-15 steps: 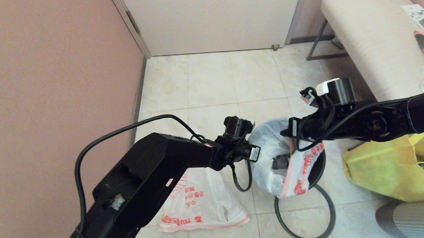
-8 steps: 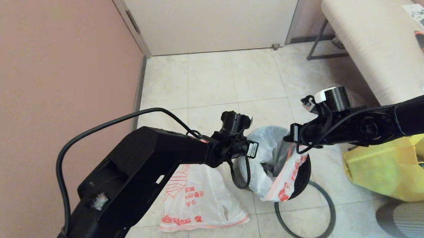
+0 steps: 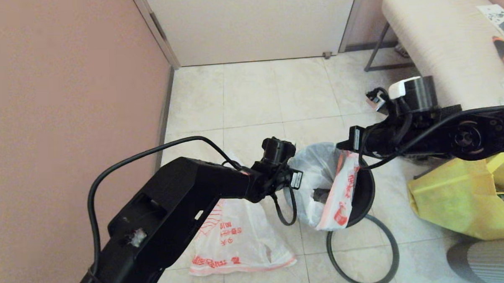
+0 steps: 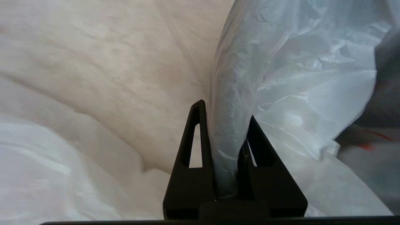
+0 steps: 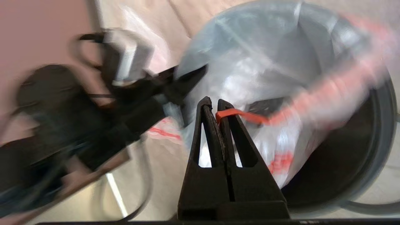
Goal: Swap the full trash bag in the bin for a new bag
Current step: Place the trash bag on the floor
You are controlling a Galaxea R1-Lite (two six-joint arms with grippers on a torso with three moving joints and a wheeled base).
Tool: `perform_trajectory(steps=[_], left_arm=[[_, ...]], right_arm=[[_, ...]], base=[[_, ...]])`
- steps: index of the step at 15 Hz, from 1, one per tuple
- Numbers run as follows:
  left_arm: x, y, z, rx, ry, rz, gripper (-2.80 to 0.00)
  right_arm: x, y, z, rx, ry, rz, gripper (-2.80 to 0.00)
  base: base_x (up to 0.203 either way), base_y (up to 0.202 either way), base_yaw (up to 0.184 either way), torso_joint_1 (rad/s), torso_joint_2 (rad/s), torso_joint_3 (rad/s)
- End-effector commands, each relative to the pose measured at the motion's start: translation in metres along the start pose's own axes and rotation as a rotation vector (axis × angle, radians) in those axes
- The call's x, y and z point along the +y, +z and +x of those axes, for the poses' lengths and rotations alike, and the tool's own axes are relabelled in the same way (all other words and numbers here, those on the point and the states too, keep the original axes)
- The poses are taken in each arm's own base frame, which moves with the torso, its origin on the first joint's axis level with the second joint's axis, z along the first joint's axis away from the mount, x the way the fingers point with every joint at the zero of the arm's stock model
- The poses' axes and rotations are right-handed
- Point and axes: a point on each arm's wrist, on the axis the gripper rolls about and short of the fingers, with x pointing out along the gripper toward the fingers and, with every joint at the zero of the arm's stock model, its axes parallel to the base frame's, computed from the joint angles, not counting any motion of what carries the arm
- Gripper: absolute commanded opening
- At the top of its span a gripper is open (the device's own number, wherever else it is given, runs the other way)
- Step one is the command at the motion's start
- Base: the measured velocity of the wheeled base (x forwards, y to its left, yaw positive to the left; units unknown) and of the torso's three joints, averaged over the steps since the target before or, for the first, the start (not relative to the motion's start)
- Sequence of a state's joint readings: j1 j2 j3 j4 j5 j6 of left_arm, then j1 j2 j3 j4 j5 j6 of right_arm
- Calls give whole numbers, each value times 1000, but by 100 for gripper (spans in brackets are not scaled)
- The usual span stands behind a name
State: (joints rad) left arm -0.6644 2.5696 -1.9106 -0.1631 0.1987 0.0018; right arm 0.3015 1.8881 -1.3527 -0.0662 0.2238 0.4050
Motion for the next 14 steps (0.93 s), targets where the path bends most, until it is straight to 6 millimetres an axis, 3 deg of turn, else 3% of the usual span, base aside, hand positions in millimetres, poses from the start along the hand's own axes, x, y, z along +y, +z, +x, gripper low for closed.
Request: perform_trajectory(steps=[1, 6, 10, 12, 14], left_arm=[[6, -4, 9, 1, 48, -1, -280], [8, -13, 16, 19, 59, 47, -280], [7, -16, 19, 9, 62, 36, -280], [2, -10, 13, -4, 55, 19, -280], [-3, -8, 10, -5, 46, 8, -280]], right_arm=[[5, 5, -12, -26, 20, 4, -280], [10, 15, -23, -66, 37, -2, -280], [24, 28, -59, -146, 72, -25, -280], [16, 16, -55, -99, 34, -22, -280], [-7, -6, -39, -11, -36, 10, -280]], base=[[0, 0, 0, 0, 0, 0], [0, 0, 0, 0, 0, 0], [0, 0, 0, 0, 0, 0], [0, 0, 0, 0, 0, 0], [0, 0, 0, 0, 0, 0]])
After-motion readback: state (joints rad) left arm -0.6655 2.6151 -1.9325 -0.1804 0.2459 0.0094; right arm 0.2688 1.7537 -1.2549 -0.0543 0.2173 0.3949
